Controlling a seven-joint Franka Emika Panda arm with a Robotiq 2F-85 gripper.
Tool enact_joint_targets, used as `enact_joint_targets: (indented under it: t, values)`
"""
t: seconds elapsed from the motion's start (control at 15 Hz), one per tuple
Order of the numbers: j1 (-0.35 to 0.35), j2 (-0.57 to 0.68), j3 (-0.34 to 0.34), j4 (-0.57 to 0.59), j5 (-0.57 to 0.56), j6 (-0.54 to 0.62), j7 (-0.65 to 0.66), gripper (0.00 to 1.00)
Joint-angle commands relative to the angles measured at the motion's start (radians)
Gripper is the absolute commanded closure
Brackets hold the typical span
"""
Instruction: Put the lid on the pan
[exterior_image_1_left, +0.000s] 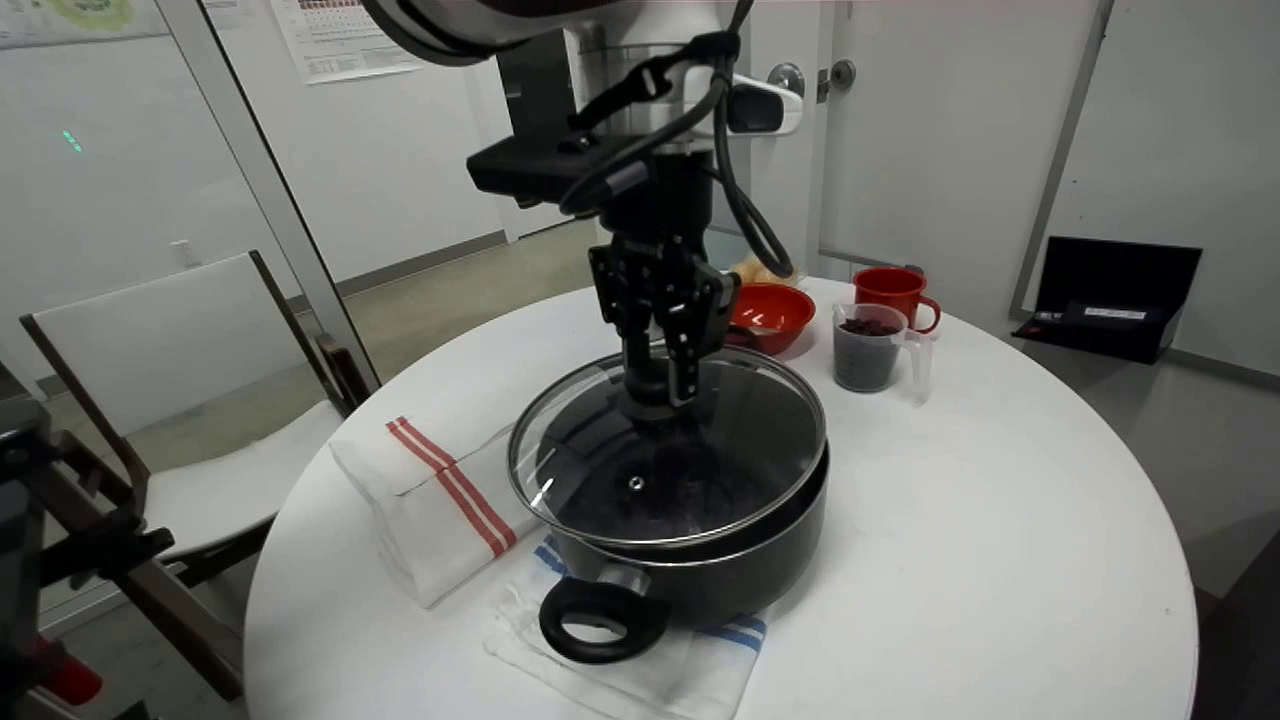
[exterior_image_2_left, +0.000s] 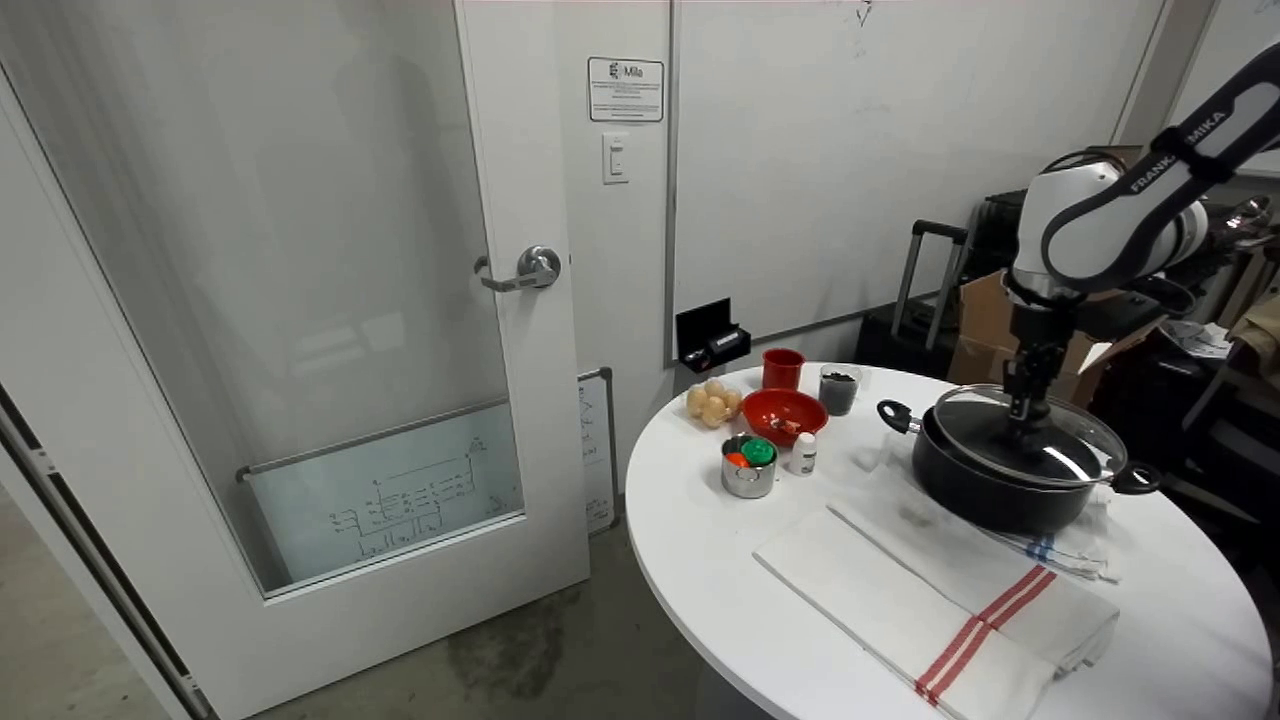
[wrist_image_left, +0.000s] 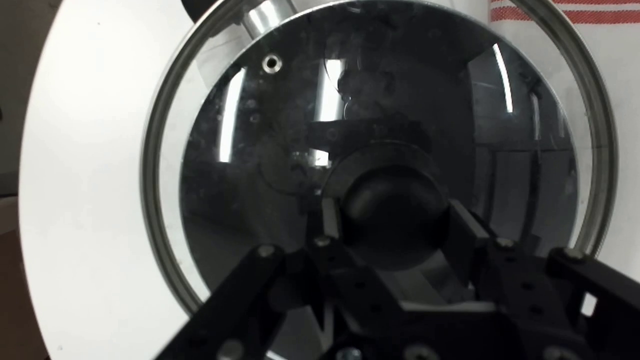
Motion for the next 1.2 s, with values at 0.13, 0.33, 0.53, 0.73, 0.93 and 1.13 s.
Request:
enact_joint_targets:
  t: [0.13,0.33,0.53,0.73,0.93,1.13]
  values:
    - [-0.005,0.019,0.002,0.043,0.021,-0.006,-0.005,0.74]
    - [-0.007,0.03,0.003,0.056,0.024,-0.009,-0.006,0.74]
    - [-0.009,0.038,0.004,0.066,0.026,-0.01,-0.008,0.74]
    - [-0.01,0.044,0.005,0.076,0.028,-0.011,-0.009,0.74]
    - [-0.011,0.053,0.007,0.085,0.029,-0.011,-0.01,0.74]
    - [-0.011,0.058,0.007,0.09,0.03,-0.013,-0.01,0.74]
